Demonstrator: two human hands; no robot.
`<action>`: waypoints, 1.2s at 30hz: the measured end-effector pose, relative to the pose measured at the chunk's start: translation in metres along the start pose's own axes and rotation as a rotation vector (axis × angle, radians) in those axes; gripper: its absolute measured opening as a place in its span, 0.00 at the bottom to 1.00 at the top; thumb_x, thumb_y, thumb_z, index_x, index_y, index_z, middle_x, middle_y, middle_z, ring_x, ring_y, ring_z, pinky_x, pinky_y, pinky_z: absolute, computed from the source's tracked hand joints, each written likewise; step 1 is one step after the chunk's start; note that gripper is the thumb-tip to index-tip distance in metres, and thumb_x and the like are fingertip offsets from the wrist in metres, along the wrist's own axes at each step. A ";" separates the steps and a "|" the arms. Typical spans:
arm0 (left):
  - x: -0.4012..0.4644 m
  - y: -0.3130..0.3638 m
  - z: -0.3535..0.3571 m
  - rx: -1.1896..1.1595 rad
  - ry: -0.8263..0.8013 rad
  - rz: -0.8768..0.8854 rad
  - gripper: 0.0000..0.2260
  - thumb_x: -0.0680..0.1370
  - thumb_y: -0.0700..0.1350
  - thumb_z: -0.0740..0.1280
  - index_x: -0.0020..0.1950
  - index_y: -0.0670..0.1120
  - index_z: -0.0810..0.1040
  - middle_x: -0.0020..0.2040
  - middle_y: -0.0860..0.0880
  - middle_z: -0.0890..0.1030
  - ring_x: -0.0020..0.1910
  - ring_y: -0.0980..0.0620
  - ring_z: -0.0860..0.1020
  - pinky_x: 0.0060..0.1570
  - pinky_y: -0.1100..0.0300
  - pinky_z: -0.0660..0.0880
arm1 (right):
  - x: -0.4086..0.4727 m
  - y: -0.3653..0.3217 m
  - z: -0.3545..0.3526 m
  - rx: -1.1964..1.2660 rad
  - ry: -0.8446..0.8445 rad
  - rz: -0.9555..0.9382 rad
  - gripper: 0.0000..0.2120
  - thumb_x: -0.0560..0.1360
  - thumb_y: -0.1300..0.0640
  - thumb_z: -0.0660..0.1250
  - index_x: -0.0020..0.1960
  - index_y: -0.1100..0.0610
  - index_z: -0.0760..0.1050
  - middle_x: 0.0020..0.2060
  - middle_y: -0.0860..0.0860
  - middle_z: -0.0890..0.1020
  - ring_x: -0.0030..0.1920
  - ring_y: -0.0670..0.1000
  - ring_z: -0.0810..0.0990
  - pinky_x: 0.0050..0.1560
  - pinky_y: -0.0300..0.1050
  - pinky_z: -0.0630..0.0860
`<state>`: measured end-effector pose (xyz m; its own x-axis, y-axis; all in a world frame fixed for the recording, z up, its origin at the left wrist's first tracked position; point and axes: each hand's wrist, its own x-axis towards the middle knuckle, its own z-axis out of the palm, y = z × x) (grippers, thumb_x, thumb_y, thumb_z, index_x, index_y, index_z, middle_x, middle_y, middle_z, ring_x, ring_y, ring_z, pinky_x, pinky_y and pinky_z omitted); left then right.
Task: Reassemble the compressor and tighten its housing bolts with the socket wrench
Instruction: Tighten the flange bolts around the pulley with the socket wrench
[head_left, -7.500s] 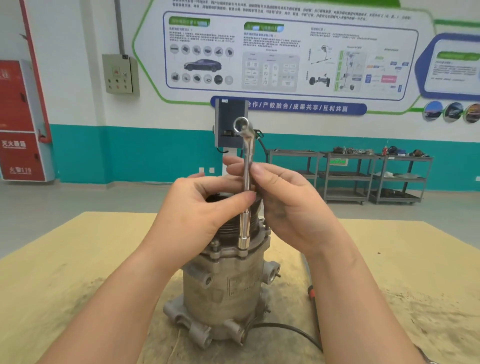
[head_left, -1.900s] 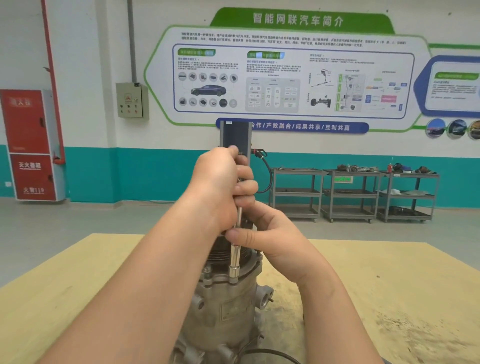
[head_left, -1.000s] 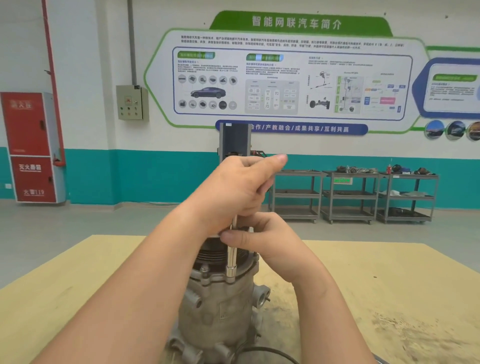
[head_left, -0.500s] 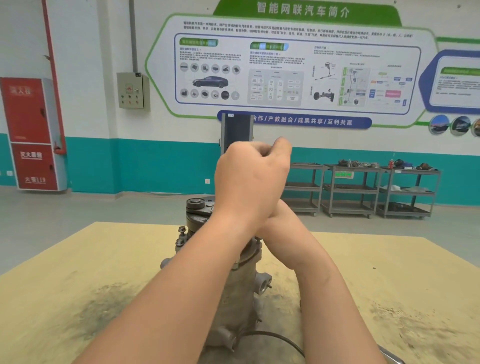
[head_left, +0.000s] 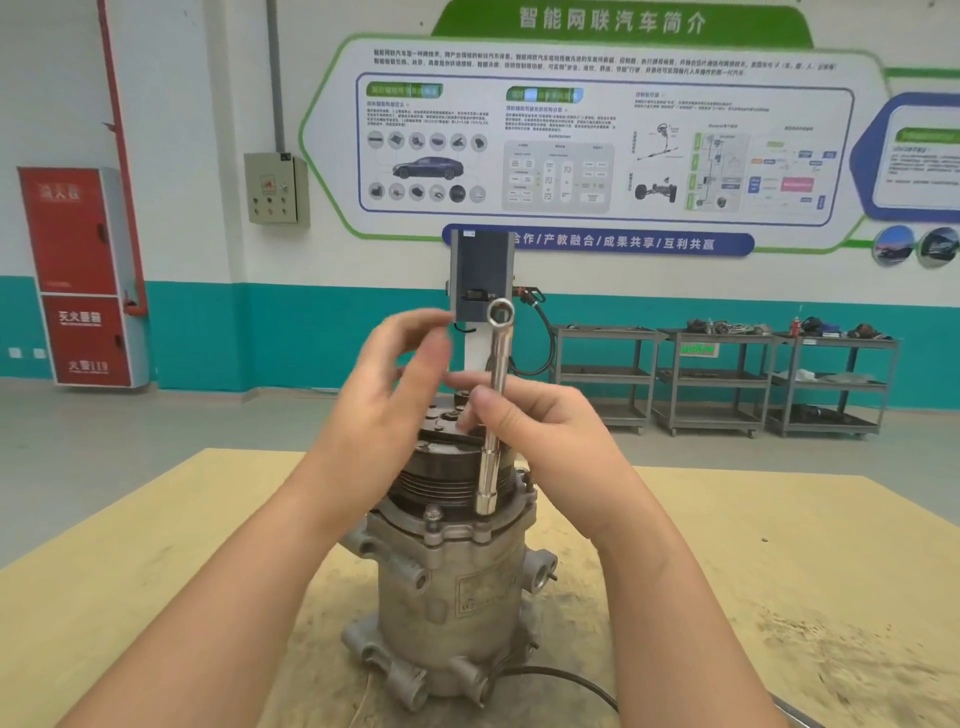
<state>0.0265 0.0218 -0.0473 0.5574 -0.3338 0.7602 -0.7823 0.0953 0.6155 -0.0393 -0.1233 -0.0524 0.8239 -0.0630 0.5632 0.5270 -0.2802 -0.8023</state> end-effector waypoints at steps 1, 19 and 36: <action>-0.010 -0.012 -0.010 0.043 0.013 -0.025 0.32 0.67 0.78 0.57 0.65 0.63 0.69 0.61 0.69 0.74 0.64 0.72 0.68 0.59 0.78 0.63 | 0.001 -0.003 0.002 0.029 0.042 -0.038 0.09 0.79 0.53 0.65 0.48 0.53 0.83 0.45 0.41 0.85 0.48 0.37 0.81 0.48 0.29 0.72; -0.077 -0.045 0.015 0.340 0.015 -0.447 0.45 0.50 0.73 0.73 0.61 0.77 0.52 0.59 0.72 0.74 0.55 0.67 0.77 0.47 0.71 0.70 | 0.010 -0.014 0.028 0.340 0.140 -0.092 0.18 0.80 0.71 0.58 0.64 0.55 0.72 0.39 0.53 0.84 0.41 0.51 0.85 0.51 0.46 0.81; 0.000 0.016 -0.010 0.204 -0.325 -0.243 0.13 0.67 0.57 0.66 0.51 0.61 0.79 0.56 0.60 0.82 0.59 0.61 0.78 0.65 0.52 0.73 | -0.002 -0.030 -0.008 -0.100 0.061 -0.061 0.12 0.78 0.63 0.66 0.56 0.49 0.78 0.41 0.48 0.86 0.41 0.45 0.84 0.53 0.46 0.80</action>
<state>0.0167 0.0329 -0.0349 0.6410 -0.6040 0.4735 -0.6963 -0.1982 0.6898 -0.0590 -0.1227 -0.0276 0.7751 -0.1007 0.6238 0.5496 -0.3796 -0.7442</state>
